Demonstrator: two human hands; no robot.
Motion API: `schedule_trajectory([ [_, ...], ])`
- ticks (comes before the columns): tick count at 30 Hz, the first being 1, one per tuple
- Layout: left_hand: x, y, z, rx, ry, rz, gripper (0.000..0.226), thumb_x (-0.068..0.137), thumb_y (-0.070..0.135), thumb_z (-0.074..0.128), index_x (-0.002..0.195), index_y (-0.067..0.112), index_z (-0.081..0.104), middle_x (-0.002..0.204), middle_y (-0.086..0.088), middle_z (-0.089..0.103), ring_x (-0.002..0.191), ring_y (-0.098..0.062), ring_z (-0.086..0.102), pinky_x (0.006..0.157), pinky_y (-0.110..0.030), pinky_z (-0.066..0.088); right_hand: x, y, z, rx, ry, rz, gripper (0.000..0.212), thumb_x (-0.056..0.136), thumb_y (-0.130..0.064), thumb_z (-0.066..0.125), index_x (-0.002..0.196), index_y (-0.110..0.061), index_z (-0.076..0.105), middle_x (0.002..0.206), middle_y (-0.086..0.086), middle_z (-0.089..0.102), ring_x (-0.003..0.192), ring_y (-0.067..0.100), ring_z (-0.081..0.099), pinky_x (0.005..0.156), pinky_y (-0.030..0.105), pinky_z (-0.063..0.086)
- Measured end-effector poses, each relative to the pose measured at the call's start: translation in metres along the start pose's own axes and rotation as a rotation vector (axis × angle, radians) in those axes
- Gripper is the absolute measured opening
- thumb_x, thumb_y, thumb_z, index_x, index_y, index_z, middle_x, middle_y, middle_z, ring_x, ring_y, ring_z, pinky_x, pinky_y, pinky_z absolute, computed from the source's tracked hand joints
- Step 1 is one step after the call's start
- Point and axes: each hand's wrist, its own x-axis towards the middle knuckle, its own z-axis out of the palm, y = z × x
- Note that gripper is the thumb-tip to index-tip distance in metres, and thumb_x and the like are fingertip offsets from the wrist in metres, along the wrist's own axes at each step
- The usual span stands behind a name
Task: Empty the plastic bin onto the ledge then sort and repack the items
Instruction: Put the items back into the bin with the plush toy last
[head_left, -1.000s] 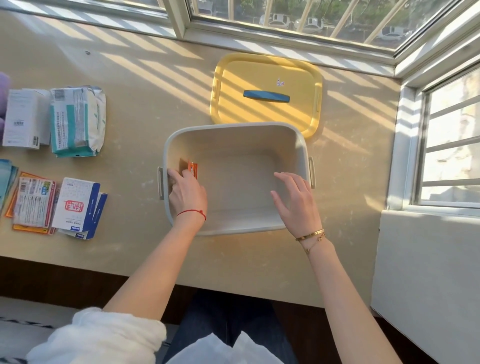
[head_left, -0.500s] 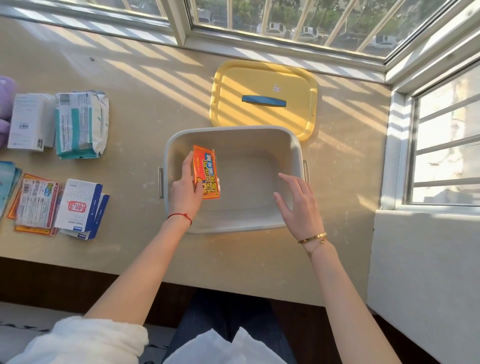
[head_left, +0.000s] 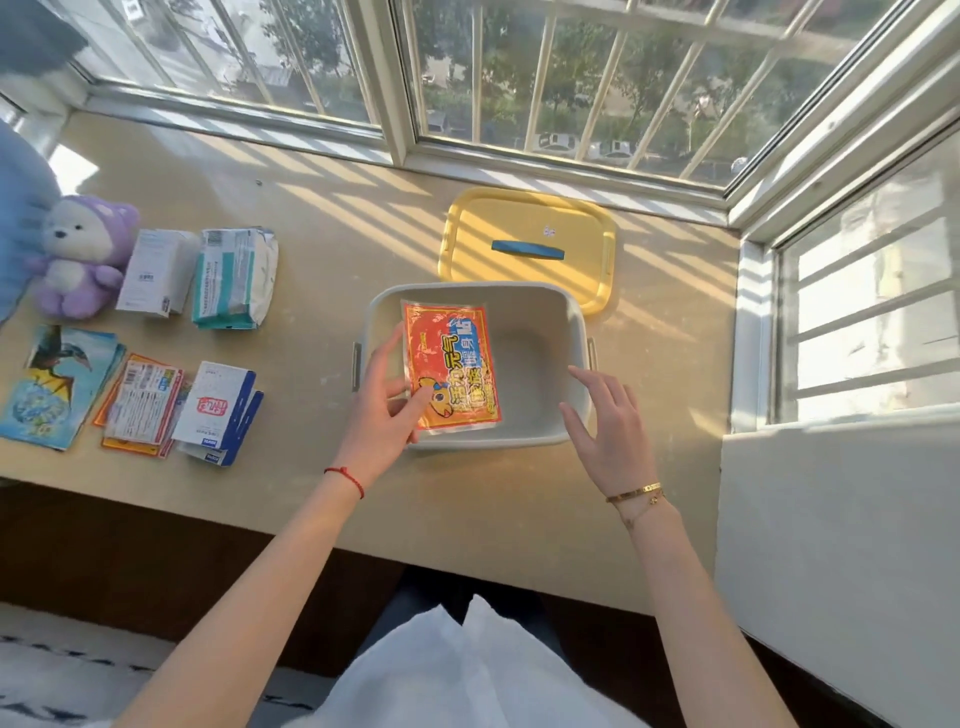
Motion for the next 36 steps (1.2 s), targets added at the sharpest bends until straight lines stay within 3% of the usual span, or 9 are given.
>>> schedule_trajectory([
  [2,-0.020,0.001,-0.006,-0.012,0.015,-0.011,0.065,0.095,0.015,0.059,0.143,0.045,0.026,0.110,0.002,0.069,0.071,-0.010,0.071,0.044,-0.019,0.045,-0.010,-0.006,-0.006,0.005,0.002,-0.020,0.040,0.092,-0.018,0.062,0.131,-0.013,0.055,0.121,0.004,0.060,0.110,0.019,0.048,0.095,0.022,0.037],
  [10,-0.107,-0.008,-0.056,-0.056,0.144,0.016,0.069,0.093,0.023,0.063,0.147,0.041,0.024,0.104,0.000,0.074,0.071,-0.014,0.069,0.050,-0.029,0.047,-0.041,-0.043,-0.014,0.007,-0.031,-0.153,0.040,0.091,-0.018,0.063,0.130,-0.012,0.056,0.120,0.005,0.060,0.111,0.022,0.051,0.098,0.022,0.035],
  [14,-0.153,-0.020,-0.093,-0.139,0.185,0.008,0.070,0.091,0.025,0.063,0.147,0.042,0.024,0.108,-0.003,0.073,0.078,-0.027,0.068,0.057,-0.034,0.049,-0.051,-0.076,-0.008,0.020,-0.058,-0.249,0.039,0.089,-0.013,0.065,0.127,-0.009,0.057,0.117,0.007,0.061,0.112,0.026,0.053,0.098,0.022,0.035],
  [18,-0.187,-0.040,-0.133,-0.217,0.252,0.003,0.058,0.093,0.016,0.060,0.141,0.035,0.033,0.109,-0.005,0.073,0.068,-0.011,0.066,0.051,-0.027,0.048,-0.062,-0.112,0.012,-0.006,-0.103,-0.323,0.038,0.089,-0.013,0.067,0.126,-0.011,0.059,0.116,0.006,0.062,0.111,0.024,0.052,0.099,0.027,0.038],
  [20,-0.200,-0.055,-0.157,-0.215,0.307,-0.008,0.054,0.094,0.018,0.060,0.141,0.026,0.035,0.111,-0.005,0.072,0.070,-0.010,0.068,0.050,-0.026,0.050,-0.065,-0.132,0.029,-0.021,-0.123,-0.358,0.038,0.088,-0.013,0.067,0.125,-0.011,0.059,0.115,0.007,0.062,0.110,0.026,0.053,0.098,0.033,0.042],
  [25,-0.225,-0.094,-0.242,-0.229,0.401,-0.016,0.051,0.094,0.019,0.059,0.140,0.020,0.036,0.111,-0.001,0.072,0.088,-0.021,0.072,0.055,-0.023,0.055,-0.076,-0.201,0.084,-0.044,-0.154,-0.408,0.037,0.089,-0.012,0.066,0.125,-0.010,0.059,0.115,0.009,0.061,0.110,0.027,0.053,0.098,0.035,0.041],
  [30,-0.244,-0.126,-0.352,-0.255,0.420,0.024,0.042,0.095,0.008,0.056,0.133,0.020,0.043,0.109,-0.003,0.073,0.099,-0.017,0.071,0.079,-0.026,0.058,-0.088,-0.289,0.150,-0.027,-0.163,-0.416,0.037,0.089,-0.013,0.067,0.125,-0.010,0.058,0.115,0.009,0.061,0.109,0.029,0.053,0.098,0.039,0.043],
  [36,-0.243,-0.148,-0.465,-0.197,0.345,0.005,0.041,0.098,0.007,0.052,0.134,0.021,0.042,0.112,-0.001,0.071,0.100,-0.014,0.070,0.079,-0.023,0.057,-0.106,-0.376,0.212,-0.019,-0.137,-0.367,0.037,0.089,-0.014,0.067,0.125,-0.011,0.059,0.117,0.008,0.062,0.110,0.027,0.053,0.097,0.035,0.043],
])
